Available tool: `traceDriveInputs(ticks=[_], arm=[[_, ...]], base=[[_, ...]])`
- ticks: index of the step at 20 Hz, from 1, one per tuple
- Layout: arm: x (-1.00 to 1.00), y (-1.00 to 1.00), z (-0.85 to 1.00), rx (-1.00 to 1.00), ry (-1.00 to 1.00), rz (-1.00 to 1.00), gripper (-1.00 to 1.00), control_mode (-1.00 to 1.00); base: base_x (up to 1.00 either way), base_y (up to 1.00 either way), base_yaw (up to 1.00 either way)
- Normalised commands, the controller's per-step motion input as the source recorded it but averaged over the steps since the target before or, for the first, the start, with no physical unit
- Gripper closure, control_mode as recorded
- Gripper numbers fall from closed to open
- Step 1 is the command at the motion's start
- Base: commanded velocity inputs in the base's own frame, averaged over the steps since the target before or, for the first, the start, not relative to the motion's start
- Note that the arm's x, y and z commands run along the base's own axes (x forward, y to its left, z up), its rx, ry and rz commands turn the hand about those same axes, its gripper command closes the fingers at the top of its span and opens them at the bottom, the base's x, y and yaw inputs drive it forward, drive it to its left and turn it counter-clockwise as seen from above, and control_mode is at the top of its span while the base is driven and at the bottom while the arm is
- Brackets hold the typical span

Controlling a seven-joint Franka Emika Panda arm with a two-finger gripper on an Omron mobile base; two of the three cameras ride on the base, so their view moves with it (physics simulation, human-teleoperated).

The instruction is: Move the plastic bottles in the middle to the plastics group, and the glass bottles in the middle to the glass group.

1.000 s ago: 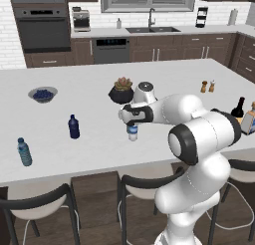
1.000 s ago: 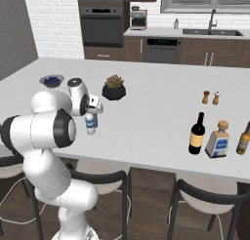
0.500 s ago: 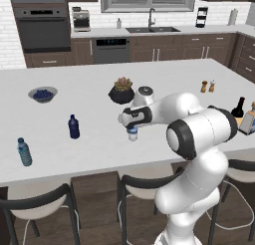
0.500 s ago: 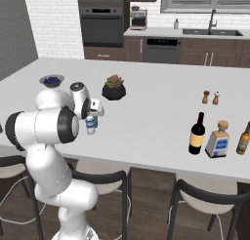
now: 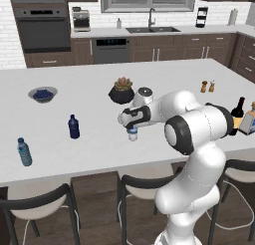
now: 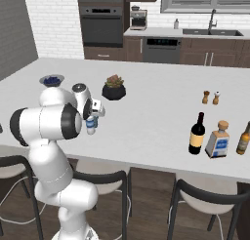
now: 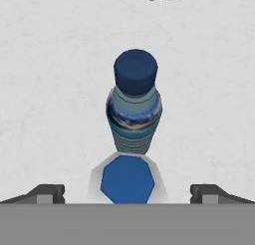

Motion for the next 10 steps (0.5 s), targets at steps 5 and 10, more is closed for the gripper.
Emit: traceDriveInputs(ticks=[5, 10], arm=[[0.0, 0.0, 0.0, 0.0, 0.0, 0.0, 1.0, -1.0], [0.0, 0.0, 0.0, 0.0, 0.0, 0.0, 1.0, -1.0]], base=[[0.0, 0.0, 0.0], [0.0, 0.0, 0.0]])
